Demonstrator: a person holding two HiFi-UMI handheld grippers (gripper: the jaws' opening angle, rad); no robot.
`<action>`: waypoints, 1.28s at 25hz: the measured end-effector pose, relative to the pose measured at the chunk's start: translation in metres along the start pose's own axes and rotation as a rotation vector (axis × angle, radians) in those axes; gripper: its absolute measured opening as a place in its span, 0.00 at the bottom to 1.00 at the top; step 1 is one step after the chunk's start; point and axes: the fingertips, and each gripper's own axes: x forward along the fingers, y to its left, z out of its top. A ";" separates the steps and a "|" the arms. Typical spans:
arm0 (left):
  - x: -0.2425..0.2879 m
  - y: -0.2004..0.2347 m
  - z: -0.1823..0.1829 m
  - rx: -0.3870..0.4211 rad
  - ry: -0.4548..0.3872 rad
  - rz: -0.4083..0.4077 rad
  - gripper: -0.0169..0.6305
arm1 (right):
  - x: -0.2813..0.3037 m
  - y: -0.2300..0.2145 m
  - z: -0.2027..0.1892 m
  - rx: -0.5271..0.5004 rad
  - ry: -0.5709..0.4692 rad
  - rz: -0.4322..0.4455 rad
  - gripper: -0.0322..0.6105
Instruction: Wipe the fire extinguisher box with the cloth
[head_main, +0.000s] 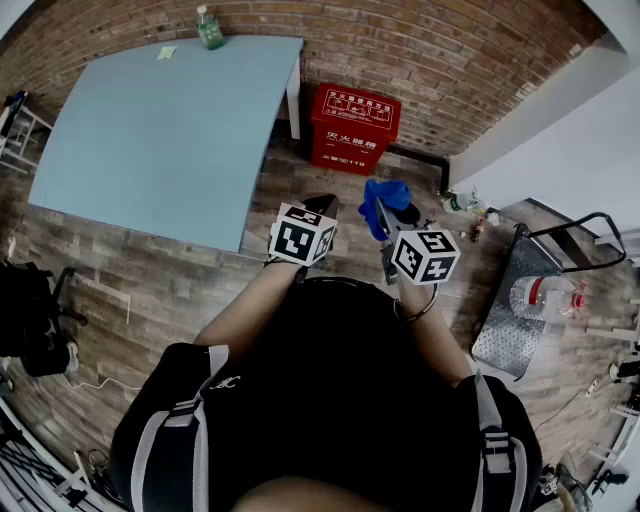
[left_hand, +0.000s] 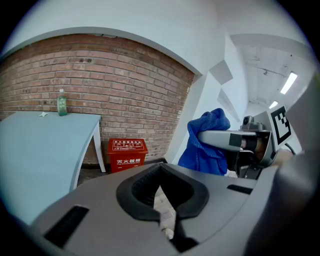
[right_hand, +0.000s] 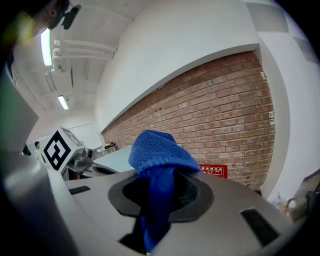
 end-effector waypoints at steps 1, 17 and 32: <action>-0.002 0.007 -0.001 -0.005 -0.002 0.000 0.03 | 0.004 0.003 0.001 0.002 -0.003 -0.004 0.20; 0.003 0.058 -0.024 -0.122 0.016 -0.023 0.03 | 0.043 0.022 -0.014 -0.044 0.071 -0.016 0.20; 0.100 0.151 0.051 -0.266 0.037 0.072 0.03 | 0.217 -0.045 0.047 -0.056 0.120 0.182 0.20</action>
